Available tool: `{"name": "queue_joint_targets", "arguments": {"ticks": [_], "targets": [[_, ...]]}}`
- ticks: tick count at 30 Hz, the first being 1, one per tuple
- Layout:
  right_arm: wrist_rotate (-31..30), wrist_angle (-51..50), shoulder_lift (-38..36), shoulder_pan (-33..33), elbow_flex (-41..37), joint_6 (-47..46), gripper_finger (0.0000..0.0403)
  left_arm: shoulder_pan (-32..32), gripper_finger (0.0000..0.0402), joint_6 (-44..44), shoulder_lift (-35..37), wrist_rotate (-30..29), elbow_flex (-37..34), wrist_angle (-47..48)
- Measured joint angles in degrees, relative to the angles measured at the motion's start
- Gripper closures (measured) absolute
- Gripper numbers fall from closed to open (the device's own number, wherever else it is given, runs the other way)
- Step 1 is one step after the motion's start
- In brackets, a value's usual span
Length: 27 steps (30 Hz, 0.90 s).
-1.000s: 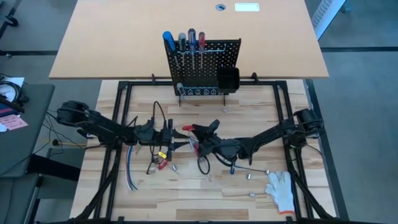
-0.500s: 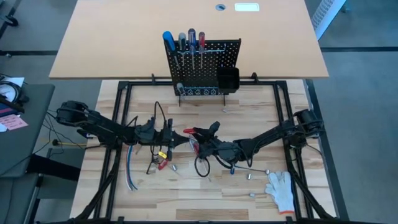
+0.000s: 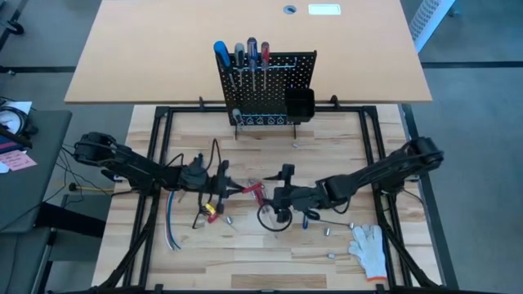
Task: Hang tools onto peg board
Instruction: Hang the allen wrench on the pegboard
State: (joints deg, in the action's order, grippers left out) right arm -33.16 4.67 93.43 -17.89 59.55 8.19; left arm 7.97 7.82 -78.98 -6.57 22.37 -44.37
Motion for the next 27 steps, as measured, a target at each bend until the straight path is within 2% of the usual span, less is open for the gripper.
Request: {"name": "queue_joint_targets", "arguments": {"ticks": [8, 12, 16, 25, 27], "targets": [[8.9, 3.3, 3.1, 3.6, 0.1, -1.8, 0.0117, 0.0, 0.0401, 0.5, 0.0, 1.6, 0.0, 0.4], [9.3, 6.8, 4.9, 4.2, 0.0, -1.7, 0.0147, 0.0, 0.0401, 0.5, 0.0, 1.6, 0.0, 0.5], [9.5, 8.4, 5.1, 4.2, 0.1, -1.7, 0.0197, 0.0, 0.0401, 0.4, 0.0, 1.5, 0.0, 1.1], [10.8, 8.5, 5.1, 4.2, 0.1, -1.8, 0.0348, 0.0, 0.0401, -0.5, 0.0, 0.1, 0.0, 1.1], [10.7, 8.0, 4.7, 4.1, 0.1, -1.8, 0.0357, 0.0, 0.0396, -1.0, 0.0, -0.9, 0.0, 1.2]]}}
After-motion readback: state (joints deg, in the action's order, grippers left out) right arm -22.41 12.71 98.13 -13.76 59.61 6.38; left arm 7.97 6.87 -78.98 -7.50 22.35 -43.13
